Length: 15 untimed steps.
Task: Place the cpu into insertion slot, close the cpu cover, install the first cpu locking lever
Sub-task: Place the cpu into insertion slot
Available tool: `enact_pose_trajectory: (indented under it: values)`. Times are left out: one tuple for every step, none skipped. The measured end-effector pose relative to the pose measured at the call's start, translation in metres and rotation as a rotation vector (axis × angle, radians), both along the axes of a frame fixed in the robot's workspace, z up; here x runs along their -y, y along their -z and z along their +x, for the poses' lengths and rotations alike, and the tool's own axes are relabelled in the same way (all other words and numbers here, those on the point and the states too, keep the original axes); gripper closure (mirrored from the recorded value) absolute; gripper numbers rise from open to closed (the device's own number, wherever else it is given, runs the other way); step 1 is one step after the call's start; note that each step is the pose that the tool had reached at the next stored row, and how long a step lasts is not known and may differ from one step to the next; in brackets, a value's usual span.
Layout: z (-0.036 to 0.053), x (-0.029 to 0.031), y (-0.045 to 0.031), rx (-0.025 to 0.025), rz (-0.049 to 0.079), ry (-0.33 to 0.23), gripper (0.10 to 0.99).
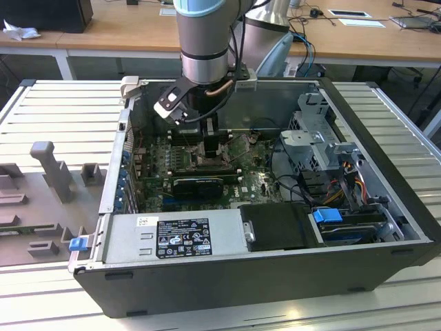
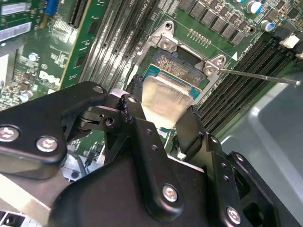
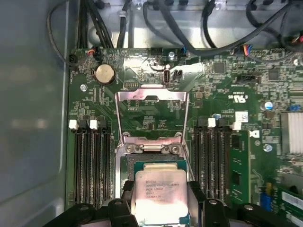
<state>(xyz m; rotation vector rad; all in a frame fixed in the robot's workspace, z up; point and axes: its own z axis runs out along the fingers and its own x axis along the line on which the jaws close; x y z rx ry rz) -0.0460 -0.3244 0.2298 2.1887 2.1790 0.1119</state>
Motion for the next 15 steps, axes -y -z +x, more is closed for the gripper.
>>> enact_pose_trajectory:
  values:
    - [-0.0002, -0.0004, 0.0026, -0.0001, 0.0, 0.0, 0.561]
    - [-0.0007, -0.0005, 0.0045, -0.0001, 0.0, 0.001, 0.561]
    - [-0.0008, -0.0005, 0.0075, -0.0001, -0.001, 0.003, 0.561]
    - [-0.0008, -0.0005, 0.0091, 0.0, -0.002, 0.003, 0.561]
    - [-0.0008, -0.0006, 0.0106, 0.0, -0.003, 0.004, 0.561]
    - [-0.0009, -0.0012, 0.0117, 0.0, -0.004, 0.004, 0.561]
    - [-0.0008, -0.0019, 0.012, 0.0, -0.004, 0.004, 0.561]
    - [-0.0008, -0.0022, 0.012, 0.0, -0.004, 0.004, 0.561]
    - [-0.0008, -0.0023, 0.012, 0.0, -0.004, 0.004, 0.561]
    - [-0.0008, -0.0024, 0.012, 0.0, -0.004, 0.004, 0.561]
    - [-0.0008, -0.0024, 0.012, 0.0001, -0.004, 0.004, 0.561]
    - [-0.0008, -0.0024, 0.012, 0.0, -0.004, 0.004, 0.561]
    - [-0.0009, -0.0025, 0.012, 0.0, -0.004, 0.004, 0.561]
    - [-0.0008, -0.0026, 0.0123, 0.0001, -0.004, 0.004, 0.561]
    - [-0.0008, -0.0029, 0.0128, 0.0001, -0.004, 0.004, 0.561]
